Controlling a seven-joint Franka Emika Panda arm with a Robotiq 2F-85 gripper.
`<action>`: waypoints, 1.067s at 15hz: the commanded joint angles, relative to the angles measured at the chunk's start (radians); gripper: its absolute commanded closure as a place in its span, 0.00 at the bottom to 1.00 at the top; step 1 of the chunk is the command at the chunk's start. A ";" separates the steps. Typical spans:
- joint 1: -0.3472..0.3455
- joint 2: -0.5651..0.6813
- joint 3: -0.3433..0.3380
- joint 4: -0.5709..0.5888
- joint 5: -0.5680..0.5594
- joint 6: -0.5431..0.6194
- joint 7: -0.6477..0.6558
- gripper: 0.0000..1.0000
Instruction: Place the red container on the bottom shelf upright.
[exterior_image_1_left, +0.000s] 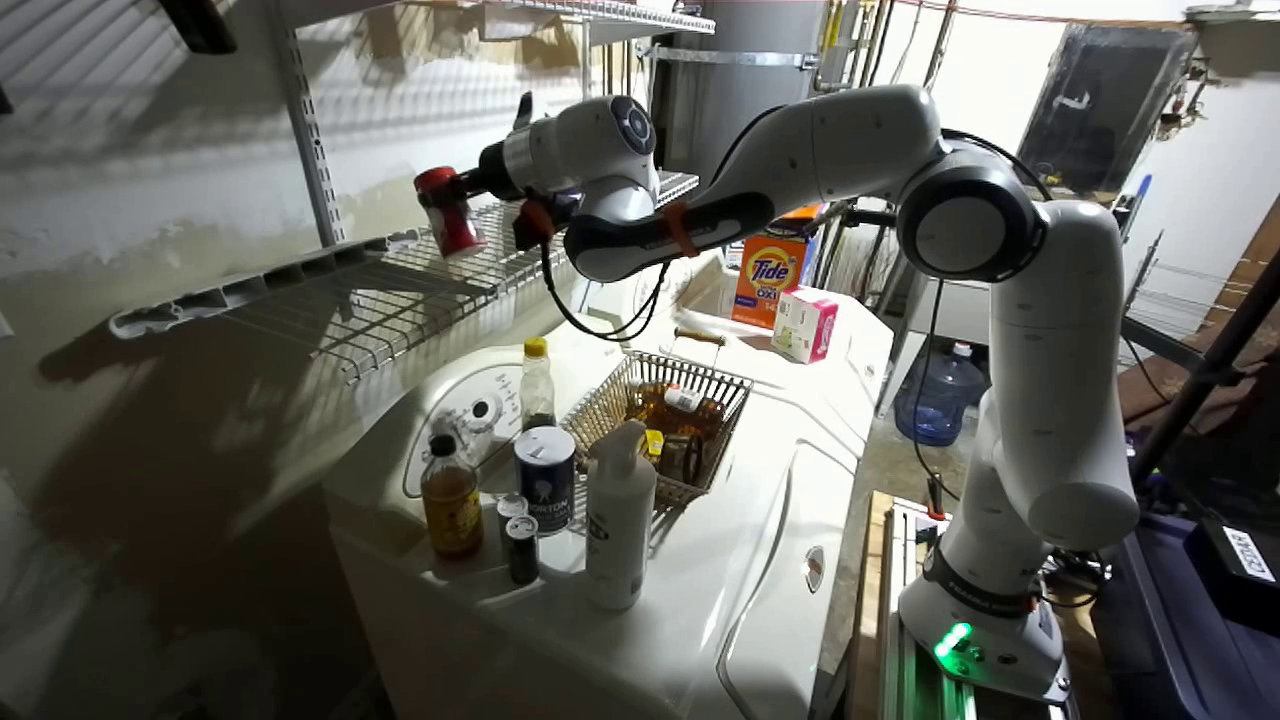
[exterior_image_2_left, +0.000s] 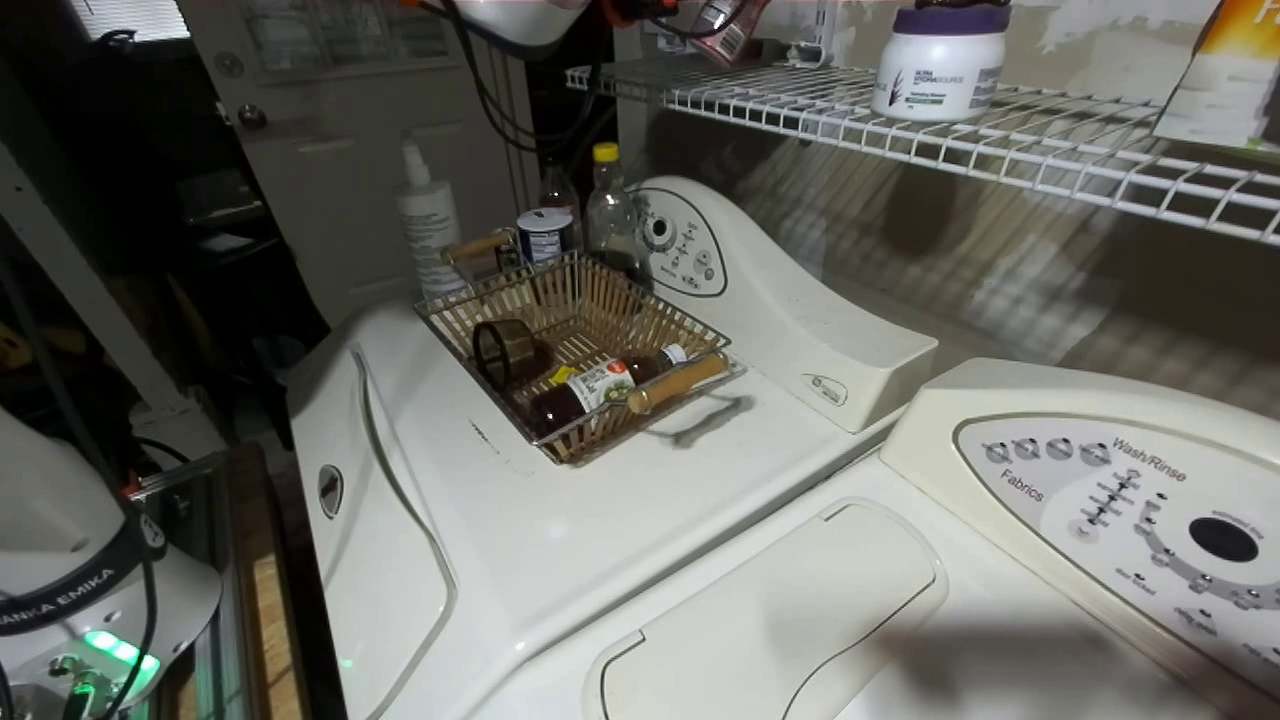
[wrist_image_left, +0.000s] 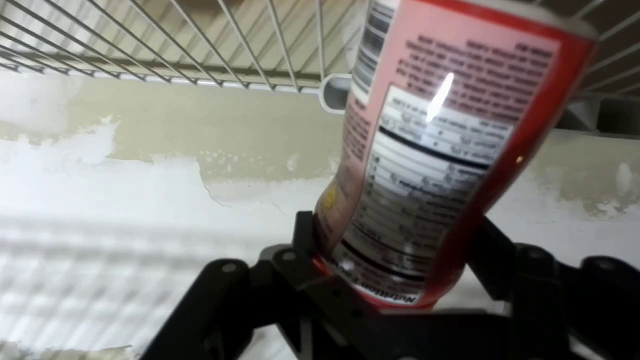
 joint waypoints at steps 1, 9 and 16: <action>-0.128 -0.024 0.168 -0.083 0.055 0.154 -0.149 0.51; -0.382 0.025 0.447 -0.107 -0.050 0.337 -0.272 0.51; -0.329 0.056 0.282 -0.062 0.029 0.457 -0.383 0.51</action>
